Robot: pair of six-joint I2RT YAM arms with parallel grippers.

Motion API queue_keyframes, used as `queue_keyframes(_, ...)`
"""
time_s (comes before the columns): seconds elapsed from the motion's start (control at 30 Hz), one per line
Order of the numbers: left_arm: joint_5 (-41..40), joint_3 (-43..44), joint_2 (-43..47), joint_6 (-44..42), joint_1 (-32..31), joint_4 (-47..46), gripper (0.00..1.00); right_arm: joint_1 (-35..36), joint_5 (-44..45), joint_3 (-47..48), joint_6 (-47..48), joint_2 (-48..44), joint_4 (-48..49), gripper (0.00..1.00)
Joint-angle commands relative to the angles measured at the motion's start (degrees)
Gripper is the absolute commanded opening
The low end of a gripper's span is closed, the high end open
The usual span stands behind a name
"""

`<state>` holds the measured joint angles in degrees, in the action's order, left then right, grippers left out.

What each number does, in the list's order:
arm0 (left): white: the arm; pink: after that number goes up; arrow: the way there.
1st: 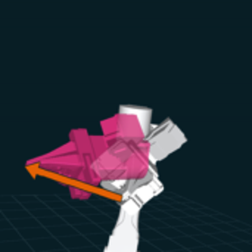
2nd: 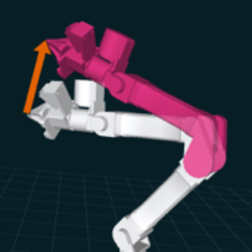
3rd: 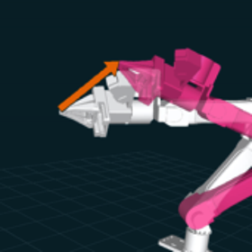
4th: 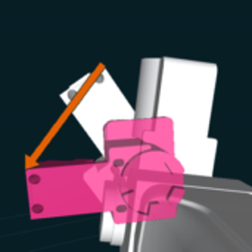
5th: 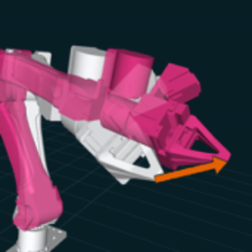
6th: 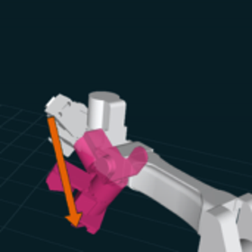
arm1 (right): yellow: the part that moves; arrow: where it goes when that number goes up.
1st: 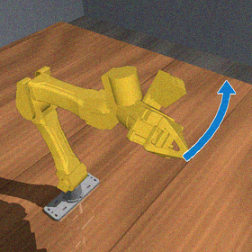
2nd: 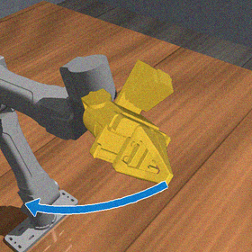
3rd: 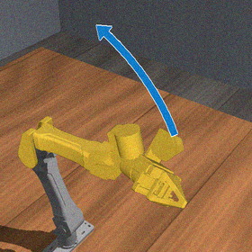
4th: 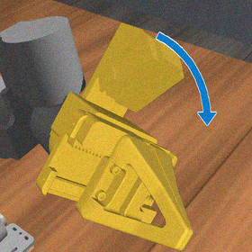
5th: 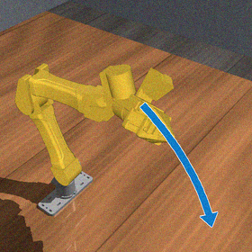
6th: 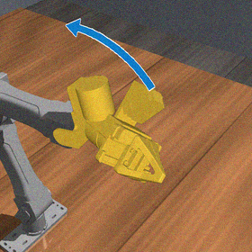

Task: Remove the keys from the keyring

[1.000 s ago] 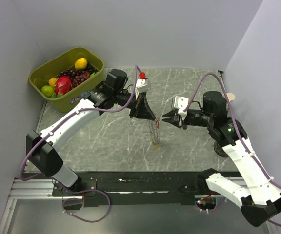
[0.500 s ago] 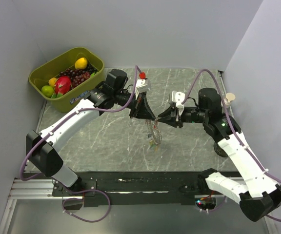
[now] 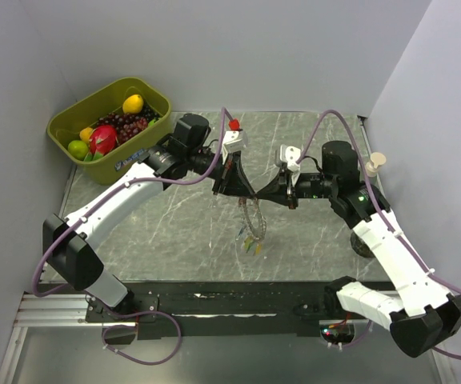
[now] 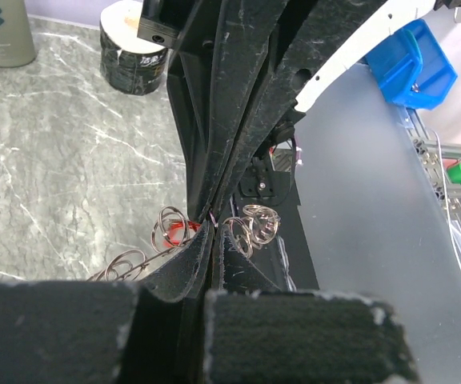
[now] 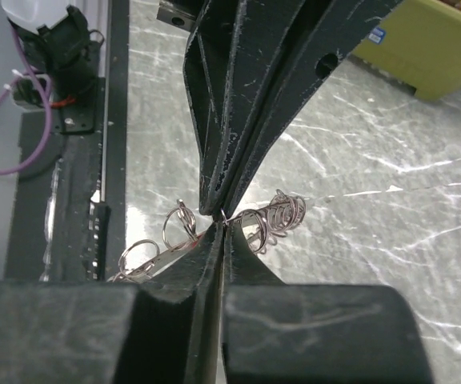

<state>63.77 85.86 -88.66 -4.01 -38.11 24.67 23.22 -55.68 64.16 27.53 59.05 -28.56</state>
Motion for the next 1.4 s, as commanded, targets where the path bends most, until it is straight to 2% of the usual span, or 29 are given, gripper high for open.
queue_keyframes(0.0,1.8,1.7,2.5,-0.6,0.2,-2.4,0.01,-0.7,-3.0,0.0,-0.8,-1.5,1.6,0.0)
queue_keyframes(0.13,1.1,1.6,2.6,-1.1,0.2,-2.0,0.05,-0.6,1.5,4.3,1.6,-1.7,-4.0,0.0)
queue_keyframes(0.27,0.3,1.7,2.6,-1.4,0.2,-1.7,0.31,0.7,8.3,8.6,6.2,-0.7,-11.1,0.0)
queue_keyframes(0.47,-1.6,1.2,2.6,-0.4,0.1,-2.9,0.43,5.6,20.3,12.0,11.6,1.2,-19.3,0.0)
queue_keyframes(0.7,-4.6,0.9,2.3,0.3,-0.1,-4.1,0.44,8.4,25.4,13.4,13.0,4.1,-23.5,0.0)
queue_keyframes(0.83,-3.8,0.7,1.5,-1.3,-1.3,-3.1,0.44,8.9,26.1,12.3,11.5,3.5,-20.8,0.0)
queue_keyframes(1.37,-7.3,-0.9,-0.7,-2.1,-4.2,-4.0,0.39,8.7,22.5,12.0,8.9,2.1,-17.6,0.0)
